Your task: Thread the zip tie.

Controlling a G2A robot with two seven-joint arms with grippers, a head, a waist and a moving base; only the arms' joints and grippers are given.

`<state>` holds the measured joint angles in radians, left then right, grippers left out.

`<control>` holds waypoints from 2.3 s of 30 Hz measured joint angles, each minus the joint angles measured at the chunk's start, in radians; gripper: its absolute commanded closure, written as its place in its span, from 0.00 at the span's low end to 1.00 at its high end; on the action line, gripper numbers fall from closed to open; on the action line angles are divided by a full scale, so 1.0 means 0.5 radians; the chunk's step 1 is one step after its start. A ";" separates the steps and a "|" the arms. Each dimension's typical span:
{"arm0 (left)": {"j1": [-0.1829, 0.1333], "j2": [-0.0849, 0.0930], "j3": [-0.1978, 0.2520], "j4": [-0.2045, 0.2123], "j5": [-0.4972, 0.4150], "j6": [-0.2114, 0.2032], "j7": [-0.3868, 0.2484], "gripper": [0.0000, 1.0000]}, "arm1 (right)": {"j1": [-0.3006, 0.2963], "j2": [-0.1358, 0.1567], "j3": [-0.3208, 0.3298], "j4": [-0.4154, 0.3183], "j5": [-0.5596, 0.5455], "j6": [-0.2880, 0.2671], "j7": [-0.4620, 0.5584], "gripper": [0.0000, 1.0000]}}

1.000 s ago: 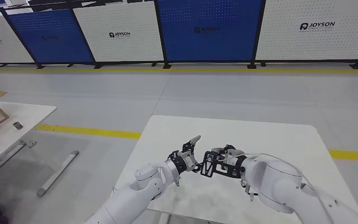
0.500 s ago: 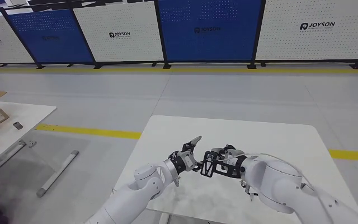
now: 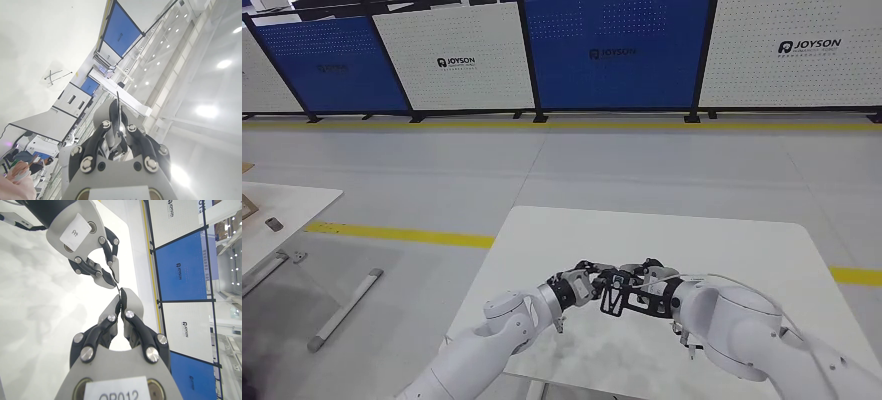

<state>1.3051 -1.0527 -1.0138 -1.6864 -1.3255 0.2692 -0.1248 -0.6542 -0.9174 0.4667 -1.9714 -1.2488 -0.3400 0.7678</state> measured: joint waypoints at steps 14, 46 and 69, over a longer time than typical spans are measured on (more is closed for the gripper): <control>0.009 -0.026 0.001 0.006 -0.015 0.016 -0.019 0.71 | 0.000 0.000 0.000 0.000 0.000 0.000 0.000 1.00; 0.035 -0.069 -0.027 0.011 0.094 -0.023 0.029 1.00 | -0.183 0.019 0.166 -0.043 -0.068 0.000 -0.032 0.00; 0.034 -0.127 0.151 0.061 0.989 -0.514 0.562 1.00 | -0.538 0.121 0.709 0.053 0.712 0.126 0.006 0.00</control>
<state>1.3218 -1.1163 -0.9383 -1.6561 -0.8311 0.0123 0.1564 -0.9232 -0.8567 0.8211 -1.9449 -0.8927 -0.2772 0.7707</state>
